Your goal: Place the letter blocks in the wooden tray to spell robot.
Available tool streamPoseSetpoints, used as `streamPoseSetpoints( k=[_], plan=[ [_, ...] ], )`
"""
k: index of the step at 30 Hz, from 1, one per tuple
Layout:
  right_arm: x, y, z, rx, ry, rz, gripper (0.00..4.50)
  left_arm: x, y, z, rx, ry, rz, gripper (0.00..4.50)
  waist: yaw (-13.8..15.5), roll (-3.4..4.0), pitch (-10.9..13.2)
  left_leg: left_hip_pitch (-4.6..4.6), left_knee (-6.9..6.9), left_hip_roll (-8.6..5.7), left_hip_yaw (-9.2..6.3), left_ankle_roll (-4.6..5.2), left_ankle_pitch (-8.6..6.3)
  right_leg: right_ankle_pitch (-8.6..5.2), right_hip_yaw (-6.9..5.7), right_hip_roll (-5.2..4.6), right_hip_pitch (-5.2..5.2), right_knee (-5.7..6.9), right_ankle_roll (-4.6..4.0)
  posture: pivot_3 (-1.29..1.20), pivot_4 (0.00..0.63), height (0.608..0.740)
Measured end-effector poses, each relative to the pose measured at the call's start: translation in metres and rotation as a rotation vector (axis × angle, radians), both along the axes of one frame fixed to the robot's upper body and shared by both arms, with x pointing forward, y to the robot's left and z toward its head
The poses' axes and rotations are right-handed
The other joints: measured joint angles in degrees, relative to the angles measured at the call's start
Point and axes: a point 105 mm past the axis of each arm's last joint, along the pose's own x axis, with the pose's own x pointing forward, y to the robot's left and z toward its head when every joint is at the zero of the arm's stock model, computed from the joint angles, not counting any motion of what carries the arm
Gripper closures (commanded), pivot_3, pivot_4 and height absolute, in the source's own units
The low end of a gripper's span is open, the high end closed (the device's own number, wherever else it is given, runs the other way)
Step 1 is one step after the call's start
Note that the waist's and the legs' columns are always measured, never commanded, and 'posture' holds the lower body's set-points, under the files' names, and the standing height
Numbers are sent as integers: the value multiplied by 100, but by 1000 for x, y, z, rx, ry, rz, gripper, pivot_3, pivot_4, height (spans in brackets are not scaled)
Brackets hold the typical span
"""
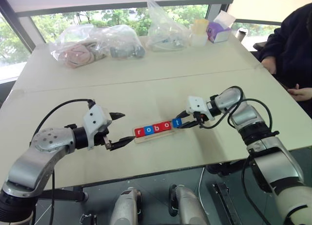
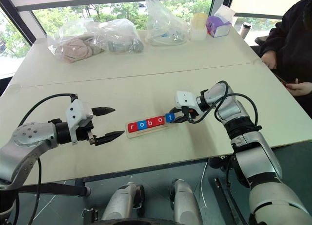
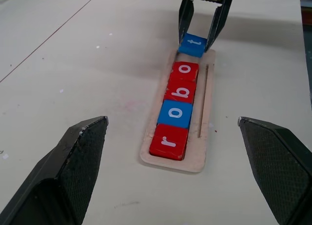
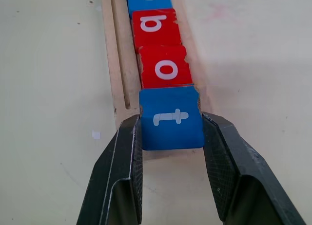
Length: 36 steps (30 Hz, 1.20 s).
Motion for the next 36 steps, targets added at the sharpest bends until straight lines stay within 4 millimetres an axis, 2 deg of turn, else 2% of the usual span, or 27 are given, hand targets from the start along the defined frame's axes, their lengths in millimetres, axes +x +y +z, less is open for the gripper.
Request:
streamPoseSetpoints(
  k=[7, 13, 14, 22, 28, 36],
  plan=[
    [0, 7, -3, 4, 5, 12, 3361, 0, -1, 0, -9, 0, 4, 0, -2, 0, 0, 0, 0, 0, 0, 0, 0, 0, 0, 0, 0, 1, 0, 0, 150, 725],
    [2, 8, 2, 3, -11, 18, 398, 1, -1, 0, -11, -4, 12, 0, 2, 0, 0, 0, 0, 0, 0, -1, 0, 0, 0, 0, 0, 1, 0, 0, 150, 725],
    [2, 8, 2, 3, -12, 18, 108, 1, -1, 0, -11, -5, 13, 0, 1, 0, 0, 0, 0, 0, 0, -1, 0, 0, 0, 0, 1, 1, 0, 0, 150, 725],
    [5, 7, 3, 18, -15, -4, 108, 2, -1, 0, -13, -5, 12, 0, -1, 0, 0, 0, 0, 0, 1, -1, 1, 0, 0, 0, 0, 1, 0, 0, 150, 725],
    [19, 15, 29, 157, -38, -106, 108, 2, -5, 0, -18, -6, 0, 0, -2, 0, -1, 1, 0, 1, 1, -1, 1, 1, 0, 0, 0, 4, -1, 0, 150, 725],
    [22, 31, 27, 213, -77, -154, 108, 2, -6, 1, -18, -8, -7, 0, 0, 0, -1, 1, 0, 1, 1, -1, 1, 1, 0, 0, 0, 4, 0, 0, 150, 725]
  ],
)
